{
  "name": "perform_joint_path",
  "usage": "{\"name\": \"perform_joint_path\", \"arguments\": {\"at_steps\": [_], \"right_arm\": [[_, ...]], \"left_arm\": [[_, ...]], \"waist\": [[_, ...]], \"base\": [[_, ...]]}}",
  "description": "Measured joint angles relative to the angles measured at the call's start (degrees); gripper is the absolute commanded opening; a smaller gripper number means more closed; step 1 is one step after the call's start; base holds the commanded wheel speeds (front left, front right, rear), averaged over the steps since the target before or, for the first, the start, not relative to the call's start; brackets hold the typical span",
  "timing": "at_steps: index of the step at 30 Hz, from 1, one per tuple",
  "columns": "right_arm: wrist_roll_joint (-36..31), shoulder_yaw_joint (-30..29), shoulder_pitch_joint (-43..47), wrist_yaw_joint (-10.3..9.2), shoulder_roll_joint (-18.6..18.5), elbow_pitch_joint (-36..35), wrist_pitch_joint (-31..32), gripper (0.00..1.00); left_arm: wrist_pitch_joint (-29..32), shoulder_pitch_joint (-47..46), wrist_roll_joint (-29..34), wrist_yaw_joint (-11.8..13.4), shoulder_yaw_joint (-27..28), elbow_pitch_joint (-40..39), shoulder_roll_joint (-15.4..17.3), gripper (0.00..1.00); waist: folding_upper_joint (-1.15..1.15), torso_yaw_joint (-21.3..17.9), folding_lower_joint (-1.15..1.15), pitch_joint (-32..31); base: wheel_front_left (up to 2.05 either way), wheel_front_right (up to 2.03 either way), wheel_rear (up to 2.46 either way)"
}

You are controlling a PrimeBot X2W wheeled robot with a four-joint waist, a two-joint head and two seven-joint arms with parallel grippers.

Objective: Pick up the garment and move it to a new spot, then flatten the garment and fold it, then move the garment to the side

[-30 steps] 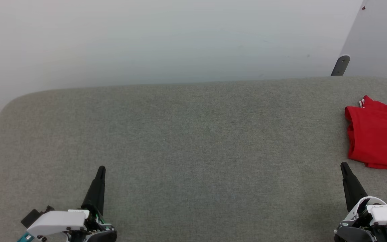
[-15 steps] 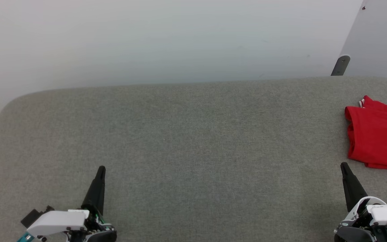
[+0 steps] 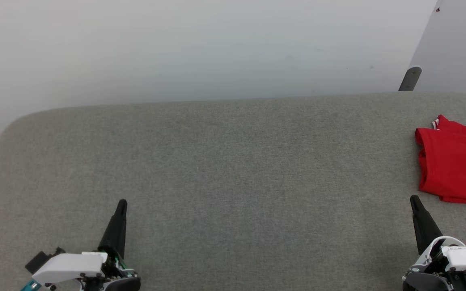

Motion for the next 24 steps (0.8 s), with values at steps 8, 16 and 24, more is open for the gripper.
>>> {"name": "perform_joint_path", "arguments": {"at_steps": [8, 16, 24], "right_arm": [[0.0, 0.0, 0.0, 0.0, 0.0, 0.0, 0.0, 0.0], [0.0, 0.0, 0.0, 0.0, 0.01, 0.0, 0.0, 0.0], [0.0, 0.0, 0.0, 0.0, 0.01, 0.0, 0.0, 0.0]], "left_arm": [[0.0, 0.0, 0.0, 0.0, 0.0, 0.0, 0.0, 0.0], [0.0, 0.0, 0.0, 0.0, 0.0, 0.0, 0.0, 0.0], [0.0, 0.0, 0.0, 0.0, 0.0, 0.0, 0.0, 0.0]], "waist": [[0.0, 0.0, 0.0, 0.0], [0.0, 0.0, 0.0, 0.0], [0.0, 0.0, 0.0, 0.0]], "base": [[0.0, 0.0, 0.0], [0.0, 0.0, 0.0], [0.0, 0.0, 0.0]]}}
